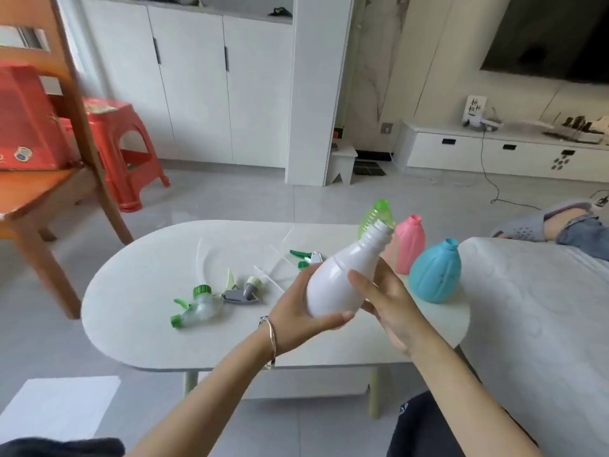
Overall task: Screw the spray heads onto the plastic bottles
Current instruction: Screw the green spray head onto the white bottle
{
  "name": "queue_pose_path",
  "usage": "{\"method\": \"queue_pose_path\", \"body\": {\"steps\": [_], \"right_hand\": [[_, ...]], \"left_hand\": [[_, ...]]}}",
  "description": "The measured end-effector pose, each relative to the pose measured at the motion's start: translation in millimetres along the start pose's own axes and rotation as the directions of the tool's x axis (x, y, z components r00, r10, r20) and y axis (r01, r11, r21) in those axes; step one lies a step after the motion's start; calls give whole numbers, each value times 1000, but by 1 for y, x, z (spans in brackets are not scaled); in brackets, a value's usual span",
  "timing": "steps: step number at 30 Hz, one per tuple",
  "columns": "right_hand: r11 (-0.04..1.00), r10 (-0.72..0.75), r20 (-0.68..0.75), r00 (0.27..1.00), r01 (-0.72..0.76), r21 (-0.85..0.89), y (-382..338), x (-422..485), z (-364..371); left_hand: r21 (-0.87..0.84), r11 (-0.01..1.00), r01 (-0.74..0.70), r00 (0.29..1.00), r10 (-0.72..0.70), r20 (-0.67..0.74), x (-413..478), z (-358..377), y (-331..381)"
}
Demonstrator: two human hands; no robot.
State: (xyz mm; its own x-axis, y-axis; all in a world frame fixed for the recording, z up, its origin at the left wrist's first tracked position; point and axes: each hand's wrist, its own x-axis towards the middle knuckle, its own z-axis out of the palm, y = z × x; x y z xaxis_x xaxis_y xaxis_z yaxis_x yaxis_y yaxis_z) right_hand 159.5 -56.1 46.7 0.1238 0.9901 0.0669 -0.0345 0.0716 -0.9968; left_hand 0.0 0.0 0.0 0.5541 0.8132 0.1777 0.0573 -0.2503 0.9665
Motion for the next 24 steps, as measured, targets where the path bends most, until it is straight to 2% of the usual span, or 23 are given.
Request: {"method": "queue_pose_path", "body": {"steps": [8, 12, 16, 20, 24], "right_hand": [[993, 85, 195, 977, -67, -94, 2, 35, 68], [979, 97, 268, 958, -43, -200, 22, 62, 93], [930, 154, 337, 929, -21, -366, 54, 84, 113], [823, 141, 428, 893, 135, -552, 84, 98, 136], [703, 124, 508, 852, 286, -652, 107, 112, 161]], "left_hand": [[203, 979, 38, 971, 12, -238, -31, -109, -6], [261, 960, 106, 902, 18, -432, -49, -176, -23], [275, 943, 185, 834, -3, -552, -70, -222, -42], [259, 942, 213, 794, -12, -608, -81, -250, -49], [224, 950, 219, 779, -33, -626, -83, -264, -53]]}}
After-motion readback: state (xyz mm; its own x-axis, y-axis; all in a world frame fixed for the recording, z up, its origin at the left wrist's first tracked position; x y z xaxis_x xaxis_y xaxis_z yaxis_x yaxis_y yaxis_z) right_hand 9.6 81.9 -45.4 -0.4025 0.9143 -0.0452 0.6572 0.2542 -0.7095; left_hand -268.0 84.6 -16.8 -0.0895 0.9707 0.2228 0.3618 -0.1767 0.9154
